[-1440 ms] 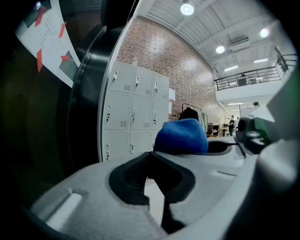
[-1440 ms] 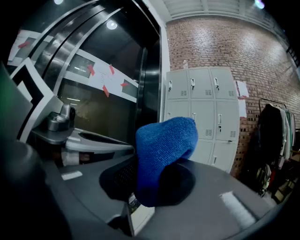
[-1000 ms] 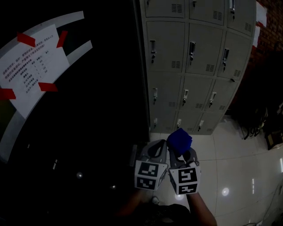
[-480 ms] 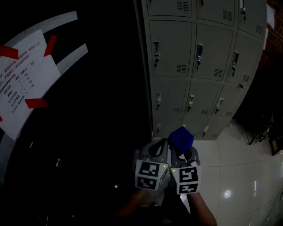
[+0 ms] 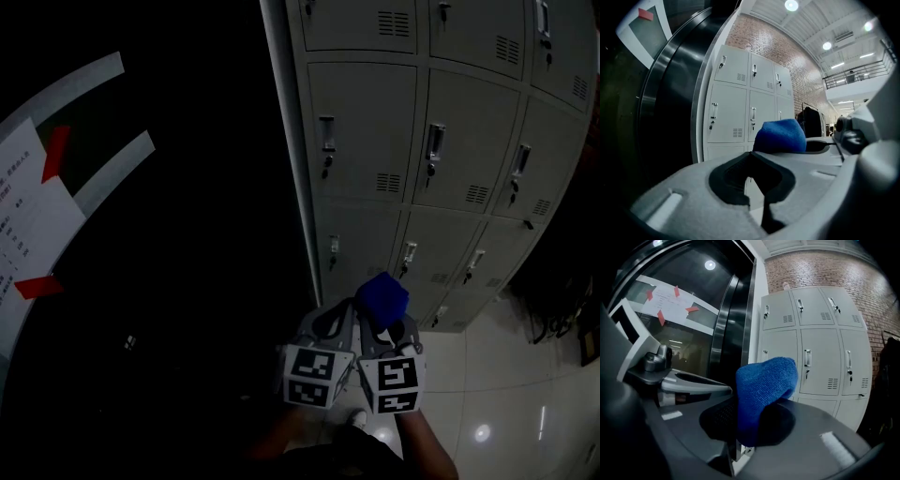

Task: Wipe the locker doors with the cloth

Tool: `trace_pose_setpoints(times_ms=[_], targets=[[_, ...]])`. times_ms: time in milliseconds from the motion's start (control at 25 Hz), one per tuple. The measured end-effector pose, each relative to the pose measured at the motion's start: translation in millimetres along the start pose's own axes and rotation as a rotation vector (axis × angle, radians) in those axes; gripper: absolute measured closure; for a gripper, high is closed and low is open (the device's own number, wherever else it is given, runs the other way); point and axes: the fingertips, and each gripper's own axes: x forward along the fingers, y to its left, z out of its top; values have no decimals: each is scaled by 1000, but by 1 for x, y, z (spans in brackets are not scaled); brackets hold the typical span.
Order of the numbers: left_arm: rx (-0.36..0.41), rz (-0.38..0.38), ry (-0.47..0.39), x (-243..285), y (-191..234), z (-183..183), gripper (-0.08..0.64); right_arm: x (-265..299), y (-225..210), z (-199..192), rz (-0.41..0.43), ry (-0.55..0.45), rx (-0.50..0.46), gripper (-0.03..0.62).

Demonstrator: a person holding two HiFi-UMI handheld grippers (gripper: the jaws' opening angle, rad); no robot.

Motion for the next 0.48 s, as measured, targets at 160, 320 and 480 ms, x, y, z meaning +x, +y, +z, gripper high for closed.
trace_pose_setpoints(times_ms=[160,320,480], targets=[[-1,52,-2,39,16,18,555,38,-28,15,47,-17,-5,522],[11,100,-10,69,29,32,555,69,-47,26,91,-37,-19,522],[7,134,-7,88,41,40,555,95,-56,36,130,-52,-30,522]])
